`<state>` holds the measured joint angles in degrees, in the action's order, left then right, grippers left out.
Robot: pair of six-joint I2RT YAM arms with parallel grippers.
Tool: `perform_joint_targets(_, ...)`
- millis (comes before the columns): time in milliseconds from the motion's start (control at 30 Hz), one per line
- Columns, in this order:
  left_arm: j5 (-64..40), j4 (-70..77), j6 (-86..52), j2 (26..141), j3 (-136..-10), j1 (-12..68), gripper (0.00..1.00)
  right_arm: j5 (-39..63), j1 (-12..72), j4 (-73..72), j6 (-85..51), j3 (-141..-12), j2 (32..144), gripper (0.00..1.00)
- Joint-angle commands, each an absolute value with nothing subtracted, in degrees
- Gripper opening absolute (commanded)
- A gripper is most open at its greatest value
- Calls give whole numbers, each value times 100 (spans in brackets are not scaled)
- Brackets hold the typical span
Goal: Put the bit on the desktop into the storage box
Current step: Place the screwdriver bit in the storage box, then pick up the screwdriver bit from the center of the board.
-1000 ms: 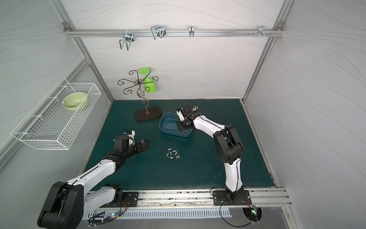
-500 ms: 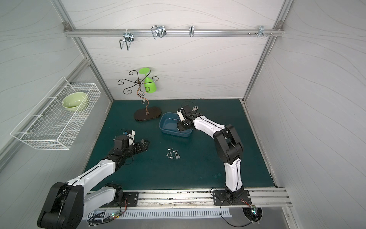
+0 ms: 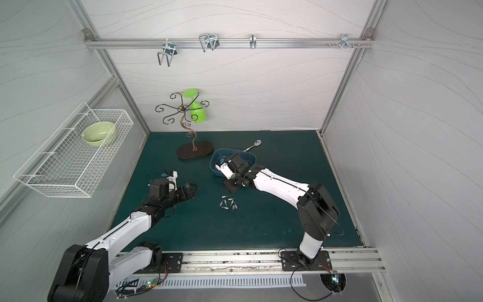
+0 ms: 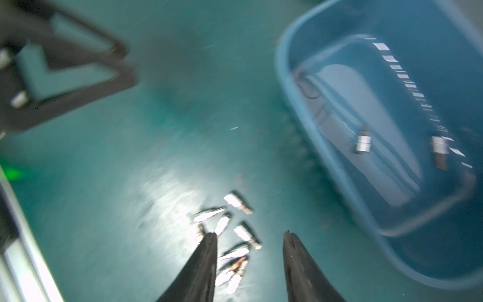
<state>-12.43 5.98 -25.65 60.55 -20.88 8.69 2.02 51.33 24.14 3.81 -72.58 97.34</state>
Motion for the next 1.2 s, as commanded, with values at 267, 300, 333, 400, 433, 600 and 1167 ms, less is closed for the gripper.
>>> perform_joint_targets(267,-1109,784,-2481,5880,-2136,879,99,453,5362,3229,1166,-7693,10372,44)
perform_joint_targets(300,-1095,782,-2487,5872,-2134,879,99,435,5361,3300,1177,-7779,10463,44)
perform_joint_targets(333,-1086,775,-2487,5863,-2127,884,99,429,5367,3359,1193,-7855,10545,44)
perform_joint_targets(400,-1068,766,-2487,5838,-2123,879,99,348,5387,3461,1214,-8023,10719,43)
perform_joint_targets(433,-1057,765,-2487,5829,-2114,880,99,320,5396,3494,1229,-8081,10795,43)
perform_joint_targets(600,-1037,756,-2489,5833,-2127,881,99,72,5507,3723,1307,-8451,11229,41)
perform_joint_targets(1167,-1053,747,-2492,5889,-2146,880,99,-131,5537,3850,1308,-8831,11898,36)
